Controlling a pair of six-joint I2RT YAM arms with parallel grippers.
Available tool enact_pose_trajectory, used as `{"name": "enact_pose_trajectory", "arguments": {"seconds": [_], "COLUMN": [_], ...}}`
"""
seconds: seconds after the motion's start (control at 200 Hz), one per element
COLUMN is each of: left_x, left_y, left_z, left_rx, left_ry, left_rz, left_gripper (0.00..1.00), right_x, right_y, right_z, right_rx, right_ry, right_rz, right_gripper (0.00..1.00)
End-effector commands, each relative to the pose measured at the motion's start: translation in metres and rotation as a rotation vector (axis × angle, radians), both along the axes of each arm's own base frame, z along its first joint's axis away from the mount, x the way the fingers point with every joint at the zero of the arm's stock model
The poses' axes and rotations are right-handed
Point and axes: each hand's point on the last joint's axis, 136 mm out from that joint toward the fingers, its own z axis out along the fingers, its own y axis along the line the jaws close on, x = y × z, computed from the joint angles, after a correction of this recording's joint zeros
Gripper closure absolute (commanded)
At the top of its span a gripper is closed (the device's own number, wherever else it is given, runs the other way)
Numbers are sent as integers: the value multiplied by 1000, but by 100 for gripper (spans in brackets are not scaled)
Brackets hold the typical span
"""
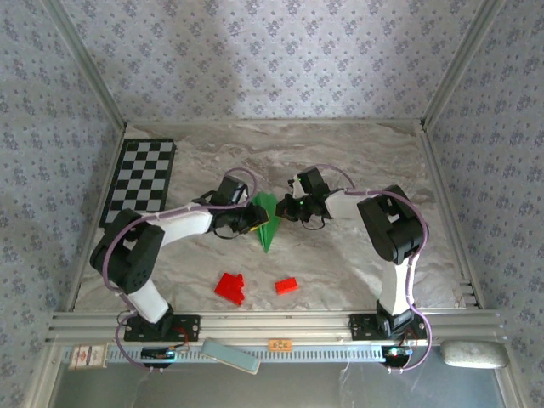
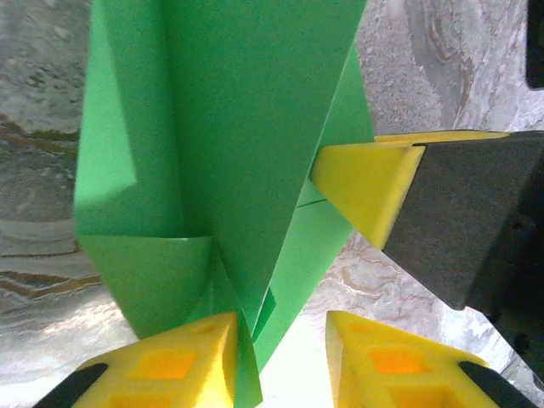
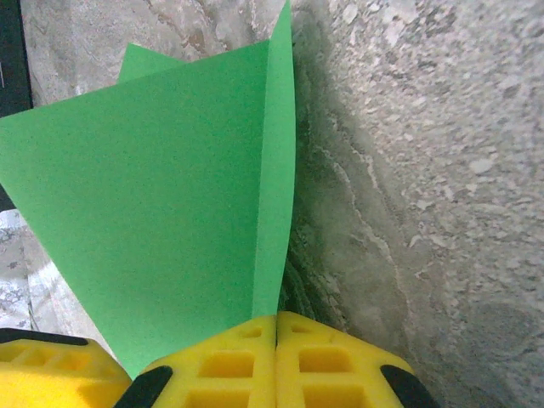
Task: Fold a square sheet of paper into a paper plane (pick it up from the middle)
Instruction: Move the paper plane to the top-center of the table.
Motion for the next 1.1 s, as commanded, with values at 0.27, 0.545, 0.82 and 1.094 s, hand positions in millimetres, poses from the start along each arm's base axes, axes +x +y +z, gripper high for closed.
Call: {"name": "enact_pose_trajectory", "arguments": {"seconds": [0.27,0.545,0.82,1.094], "left_x": [-1,2,1,-2], "left_y": [-10,-9,-11,-5], "left_z": [-17,-26,-33,-38], "left_rx": [104,133,169,270], "left_ry": [38,50,65,83], "left_rz": [-26,2,-3,-15], "left_gripper": [68,68,72,78], "right_x": [-1,-3,-5,-7], "right_y": [6,6,9,11], "right_z": [3,3,3,1], "right_rx": [12,17,26,29], "right_ry": [27,35,43,50], "right_rz": [9,9,18,25], "right_gripper": [93,90,88,88]}}
